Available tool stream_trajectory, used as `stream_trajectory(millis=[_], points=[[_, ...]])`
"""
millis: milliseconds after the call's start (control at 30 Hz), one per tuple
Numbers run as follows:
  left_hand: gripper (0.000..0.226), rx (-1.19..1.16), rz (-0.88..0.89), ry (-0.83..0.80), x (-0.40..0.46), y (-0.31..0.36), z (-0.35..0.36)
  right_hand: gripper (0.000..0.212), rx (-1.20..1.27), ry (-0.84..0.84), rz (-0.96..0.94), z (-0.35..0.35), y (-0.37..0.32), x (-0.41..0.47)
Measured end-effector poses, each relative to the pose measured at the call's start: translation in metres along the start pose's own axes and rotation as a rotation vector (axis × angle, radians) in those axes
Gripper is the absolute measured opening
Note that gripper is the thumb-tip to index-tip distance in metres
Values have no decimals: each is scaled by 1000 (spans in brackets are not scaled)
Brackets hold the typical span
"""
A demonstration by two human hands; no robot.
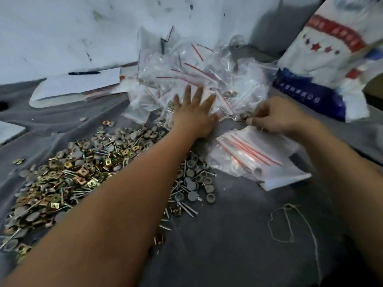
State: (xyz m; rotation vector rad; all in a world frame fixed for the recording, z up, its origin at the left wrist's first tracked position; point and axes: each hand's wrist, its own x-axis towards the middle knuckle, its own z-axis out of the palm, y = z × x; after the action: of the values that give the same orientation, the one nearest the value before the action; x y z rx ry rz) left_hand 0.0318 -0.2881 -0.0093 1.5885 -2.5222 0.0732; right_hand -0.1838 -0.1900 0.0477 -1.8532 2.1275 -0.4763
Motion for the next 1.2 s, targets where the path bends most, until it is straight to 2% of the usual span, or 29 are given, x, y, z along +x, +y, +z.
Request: stream_trajectory(millis=[67, 133, 200, 267, 300, 400, 433, 500, 567, 667, 733, 800, 867, 933, 1033, 1100, 1200], points=[[74, 11, -8, 35, 11, -6, 1, 30, -158, -116, -20, -4, 5, -14], [79, 11, -27, 9, 20, -10, -2, 41, -205, -204, -18, -1, 5, -25], [81, 12, -40, -75, 23, -11, -11, 47, -193, -198, -20, 6, 5, -33], [81, 24, -46, -95, 16, -3, -23, 43, -150, -147, -46, 8, 6, -37], [78, 31, -41, -41, 7, 5, -28, 37, -133, -125, -59, 8, 6, -38], [56, -33, 21, 275, -32, 39, -38, 21, -106, -75, -79, 3, 8, -39], [49, -73, 20, 298, -44, 49, -40, 22, -102, -60, -70, 3, 8, -40], [46, -141, -19, 146, -64, 62, -42, 33, -64, -22, -33, 3, 8, -40], [52, -139, -38, -17, -75, 66, -40, 37, 1, 14, -4, 3, 5, -40], [63, -136, -36, -83, -87, 67, -40, 37, 52, 58, 9, 3, 0, -42], [57, -174, -48, -73, -92, 66, -41, 38, 9, 189, 15, 0, -3, -44], [45, -283, -90, 30, -99, 61, -45, 41, 32, 453, 14, -5, -12, -49], [30, -521, -122, 175, -108, 55, -55, 50, 57, 742, -67, -10, -30, -54], [17, -904, -173, 248, -123, 48, -70, 52, 134, 837, -163, -11, -57, -60], [22, -1304, -247, 288, -150, 32, -90, 46, 462, 688, -292, 3, -110, -76], [33, -1360, -293, 338, -171, 14, -97, 45, 755, 435, -332, 19, -147, -93], [53, -1421, -256, 343, -211, -16, -107, 26, 1176, -26, -377, 41, -195, -119]])
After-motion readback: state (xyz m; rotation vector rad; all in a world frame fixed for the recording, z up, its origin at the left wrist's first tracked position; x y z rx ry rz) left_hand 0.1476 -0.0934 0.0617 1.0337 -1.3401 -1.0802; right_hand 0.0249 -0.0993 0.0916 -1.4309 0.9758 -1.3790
